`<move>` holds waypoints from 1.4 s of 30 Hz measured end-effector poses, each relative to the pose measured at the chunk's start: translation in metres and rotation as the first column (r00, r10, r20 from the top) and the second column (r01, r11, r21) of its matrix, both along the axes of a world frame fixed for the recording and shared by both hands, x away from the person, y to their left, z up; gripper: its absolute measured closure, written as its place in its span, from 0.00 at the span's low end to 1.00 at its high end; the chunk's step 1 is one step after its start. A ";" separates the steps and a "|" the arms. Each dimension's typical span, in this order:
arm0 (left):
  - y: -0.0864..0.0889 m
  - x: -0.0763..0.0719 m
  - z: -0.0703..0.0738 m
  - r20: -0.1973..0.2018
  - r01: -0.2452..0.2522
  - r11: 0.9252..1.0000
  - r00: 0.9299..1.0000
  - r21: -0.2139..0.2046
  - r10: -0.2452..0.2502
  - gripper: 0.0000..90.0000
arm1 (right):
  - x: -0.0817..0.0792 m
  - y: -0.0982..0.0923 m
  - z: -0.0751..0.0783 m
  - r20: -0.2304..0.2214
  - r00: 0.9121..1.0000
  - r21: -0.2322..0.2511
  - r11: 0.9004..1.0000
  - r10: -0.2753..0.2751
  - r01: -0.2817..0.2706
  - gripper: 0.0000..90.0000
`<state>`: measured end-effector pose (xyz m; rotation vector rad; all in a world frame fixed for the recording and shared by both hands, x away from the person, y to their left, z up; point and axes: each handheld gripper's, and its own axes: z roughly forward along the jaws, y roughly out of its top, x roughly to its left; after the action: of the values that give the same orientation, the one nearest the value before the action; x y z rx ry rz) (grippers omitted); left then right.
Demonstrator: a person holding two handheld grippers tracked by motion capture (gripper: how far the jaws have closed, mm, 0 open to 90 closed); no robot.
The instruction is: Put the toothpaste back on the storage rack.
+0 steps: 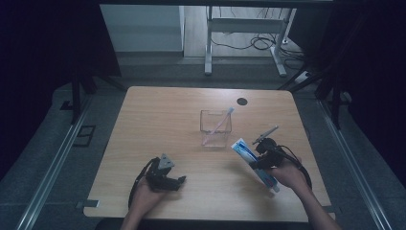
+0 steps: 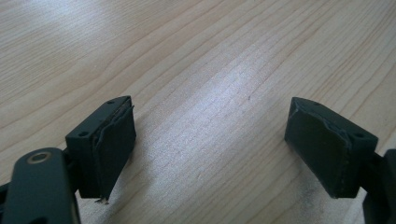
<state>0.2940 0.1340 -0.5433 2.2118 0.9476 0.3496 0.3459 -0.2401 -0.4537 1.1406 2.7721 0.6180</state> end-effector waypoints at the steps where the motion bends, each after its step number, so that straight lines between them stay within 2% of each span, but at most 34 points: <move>1: 0.000 0.000 0.000 0.000 0.000 1.000 1.000 0.000 0.000 0.18 | 0.000 0.000 0.002 0.008 1.000 0.005 1.000 -0.007 0.007 0.79; 11: 0.000 0.000 0.000 0.002 -0.001 1.000 1.000 -0.002 0.001 0.18 | -0.002 -0.003 0.016 0.085 0.996 0.079 0.996 -0.036 0.029 0.79; 24: 0.000 0.000 0.000 0.003 0.005 1.000 1.000 0.006 -0.005 0.18 | -0.001 -0.002 0.035 0.184 0.981 0.164 0.986 -0.060 0.030 0.79; 30: 0.000 0.000 0.000 0.003 0.004 1.000 1.000 0.004 -0.004 0.18 | 0.003 0.001 0.045 0.206 0.976 0.212 0.977 -0.074 0.030 0.79; 42: 0.000 0.000 0.000 0.003 0.004 1.000 1.000 0.005 -0.004 0.18 | 0.012 0.015 0.059 0.239 0.968 0.272 0.962 -0.079 0.011 0.80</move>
<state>0.2943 0.1343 -0.5431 2.2167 0.9417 0.3533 0.3583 -0.2249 -0.3949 1.0807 2.4976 1.0783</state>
